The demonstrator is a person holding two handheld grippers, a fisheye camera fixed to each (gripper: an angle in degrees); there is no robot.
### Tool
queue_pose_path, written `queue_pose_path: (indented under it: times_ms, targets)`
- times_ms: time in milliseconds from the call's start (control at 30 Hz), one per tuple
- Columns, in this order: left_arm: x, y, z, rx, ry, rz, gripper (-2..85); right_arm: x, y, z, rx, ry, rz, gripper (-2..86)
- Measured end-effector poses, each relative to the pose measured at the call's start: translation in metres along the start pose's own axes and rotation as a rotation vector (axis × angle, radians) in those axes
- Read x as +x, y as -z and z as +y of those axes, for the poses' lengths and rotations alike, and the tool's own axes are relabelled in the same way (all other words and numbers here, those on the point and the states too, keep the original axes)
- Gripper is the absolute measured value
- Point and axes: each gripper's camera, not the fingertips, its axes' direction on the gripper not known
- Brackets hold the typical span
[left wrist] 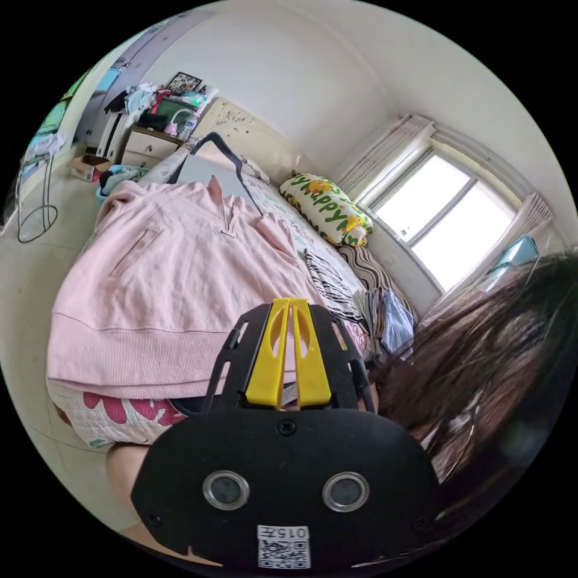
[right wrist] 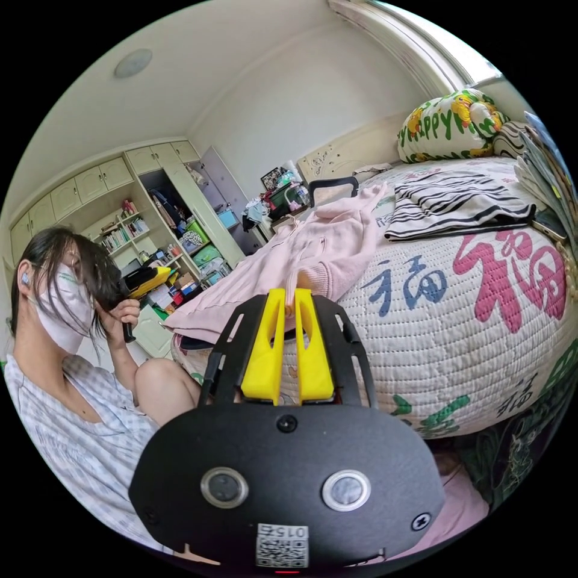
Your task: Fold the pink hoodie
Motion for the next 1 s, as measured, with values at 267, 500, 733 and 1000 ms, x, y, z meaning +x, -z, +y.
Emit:
queue_pose_path:
  times_ms: [267, 500, 733, 1000]
  targets:
    - [0.008, 0.018, 0.014, 0.098, -0.031, -0.02, -0.7, 0.002, 0.009, 0.0, 0.024, -0.018, 0.0, 1.5]
    - [-0.045, 0.001, 0.005, 0.0, -0.08, -0.245, -0.3, 0.001, 0.007, -0.005, 0.03, -0.042, -0.015, 1.5]
    - [-0.031, 0.02, 0.034, 0.088, -0.479, -0.545, -0.3, -0.005, 0.018, -0.006, 0.058, -0.063, 0.0, 1.5]
    - [-0.061, 0.046, 0.091, 0.057, -0.462, -0.512, 0.4, -0.014, 0.015, -0.016, 0.027, -0.013, 0.016, 1.4]
